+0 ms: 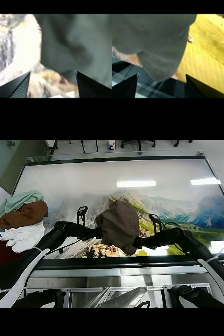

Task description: Fold the shirts.

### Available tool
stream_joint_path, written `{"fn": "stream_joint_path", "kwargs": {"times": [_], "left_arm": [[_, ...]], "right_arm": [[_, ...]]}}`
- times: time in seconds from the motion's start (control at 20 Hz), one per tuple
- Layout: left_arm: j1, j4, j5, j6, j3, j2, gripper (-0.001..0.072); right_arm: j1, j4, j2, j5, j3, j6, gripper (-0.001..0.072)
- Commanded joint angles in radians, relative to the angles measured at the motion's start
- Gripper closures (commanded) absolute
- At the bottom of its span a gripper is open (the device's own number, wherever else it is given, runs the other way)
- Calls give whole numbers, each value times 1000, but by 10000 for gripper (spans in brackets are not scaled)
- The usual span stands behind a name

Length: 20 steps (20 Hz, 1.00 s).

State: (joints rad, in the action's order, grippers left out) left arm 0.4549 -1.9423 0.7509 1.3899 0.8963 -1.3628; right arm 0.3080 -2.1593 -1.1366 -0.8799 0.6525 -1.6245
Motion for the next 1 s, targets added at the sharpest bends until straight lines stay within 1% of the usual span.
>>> {"fn": "stream_joint_path", "kwargs": {"times": [0.0,0.1,0.15,0.2,0.25,0.3,0.35,0.4,0.45,0.5,0.6,0.65,0.75,0.8,0.85,0.95], "left_arm": [[-20,-76,-81,73,37,-119,82],[3,-74,-42,77,121,-197,82],[13,-68,-16,79,155,-228,82],[23,-66,17,101,195,-260,97],[29,-66,42,111,228,-286,232],[28,-66,65,115,261,-306,569],[28,-67,84,133,291,-316,687],[28,-68,101,135,320,-315,687],[27,-66,122,135,348,-300,688],[27,-64,145,138,381,-266,688],[27,-7,199,138,467,-149,689],[27,36,243,134,523,-79,688],[27,145,329,77,660,82,689],[27,175,370,54,740,162,689],[30,169,410,43,824,235,689],[71,170,471,21,968,343,689]], "right_arm": [[31,-36,-146,83,39,1,65],[32,-59,-213,84,58,1,66],[32,-89,-237,84,67,0,81],[32,-120,-250,84,77,-3,228],[35,-143,-254,85,88,-20,378],[39,-147,-254,84,103,-41,509],[39,-149,-254,76,118,-52,653],[37,-148,-253,68,135,-52,687],[35,-146,-248,50,157,-56,687],[27,-146,-235,21,190,-82,687],[-26,-144,-165,-107,304,-131,688],[-69,-145,-104,-183,386,-131,687],[-158,-147,45,-311,583,-130,687],[-198,-146,126,-364,697,-130,687],[-231,-144,205,-394,806,-130,688],[-269,-109,337,-404,974,-130,687]]}}
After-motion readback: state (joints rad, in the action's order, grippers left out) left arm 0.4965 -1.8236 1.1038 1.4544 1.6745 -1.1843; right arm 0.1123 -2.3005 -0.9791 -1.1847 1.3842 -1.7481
